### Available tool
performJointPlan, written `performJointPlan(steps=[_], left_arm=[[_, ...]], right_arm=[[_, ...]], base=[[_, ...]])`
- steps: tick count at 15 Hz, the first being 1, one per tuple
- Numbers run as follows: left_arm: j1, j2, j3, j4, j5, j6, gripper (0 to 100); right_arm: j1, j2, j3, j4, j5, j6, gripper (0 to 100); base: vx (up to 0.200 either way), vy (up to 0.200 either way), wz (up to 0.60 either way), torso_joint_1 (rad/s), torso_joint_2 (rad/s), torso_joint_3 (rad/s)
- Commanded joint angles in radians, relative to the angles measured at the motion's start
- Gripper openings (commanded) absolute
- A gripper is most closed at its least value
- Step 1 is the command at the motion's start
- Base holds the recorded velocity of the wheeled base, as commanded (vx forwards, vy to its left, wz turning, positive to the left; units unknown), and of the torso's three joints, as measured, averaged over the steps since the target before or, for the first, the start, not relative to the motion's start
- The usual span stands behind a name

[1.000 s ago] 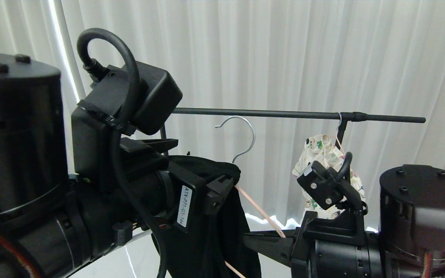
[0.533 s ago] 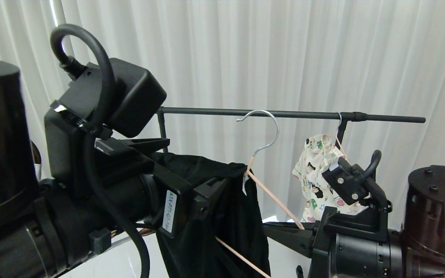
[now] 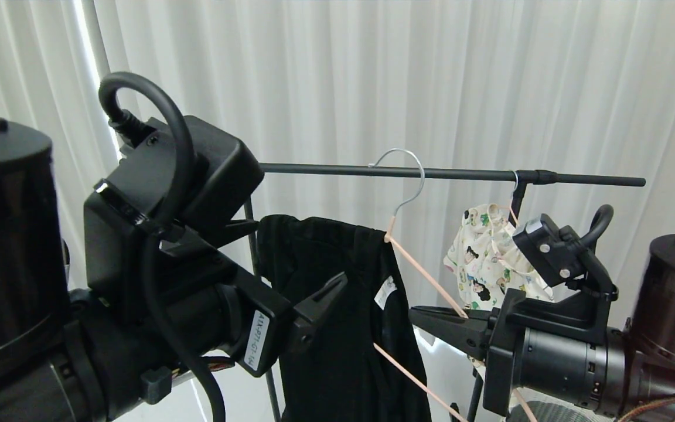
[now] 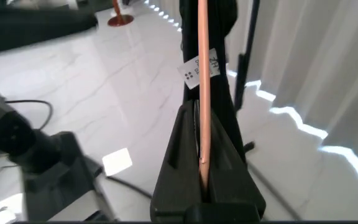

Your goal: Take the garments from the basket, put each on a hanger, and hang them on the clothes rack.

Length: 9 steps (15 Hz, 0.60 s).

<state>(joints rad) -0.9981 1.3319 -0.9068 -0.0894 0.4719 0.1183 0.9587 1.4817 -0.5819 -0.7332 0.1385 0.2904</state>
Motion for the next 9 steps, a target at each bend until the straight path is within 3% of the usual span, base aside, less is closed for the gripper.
performJointPlan(steps=[1, 4, 7, 9], left_arm=[[-0.004, -0.013, 0.045, 0.0, 0.001, 0.009, 100], [0.001, -0.128, 0.2, 0.0, -0.007, 0.011, 100], [0.01, -0.269, 0.284, 0.0, -0.052, 0.017, 100], [0.01, -0.335, 0.319, 0.0, -0.096, 0.072, 100]], right_arm=[[-0.018, 0.0, 0.005, -0.018, 0.0, -0.05, 0], [-0.041, -0.004, 0.076, -0.094, 0.001, -0.166, 0], [-0.038, -0.06, 0.189, -0.13, 0.016, -0.261, 0], [-0.032, -0.104, 0.237, -0.13, 0.082, -0.3, 0]], base=[[0.0, 0.0, 0.0, 0.0, 0.0, 0.0], [0.0, 0.0, 0.0, 0.0, 0.0, 0.0], [0.0, 0.0, 0.0, 0.0, 0.0, 0.0], [0.0, 0.0, 0.0, 0.0, 0.0, 0.0]])
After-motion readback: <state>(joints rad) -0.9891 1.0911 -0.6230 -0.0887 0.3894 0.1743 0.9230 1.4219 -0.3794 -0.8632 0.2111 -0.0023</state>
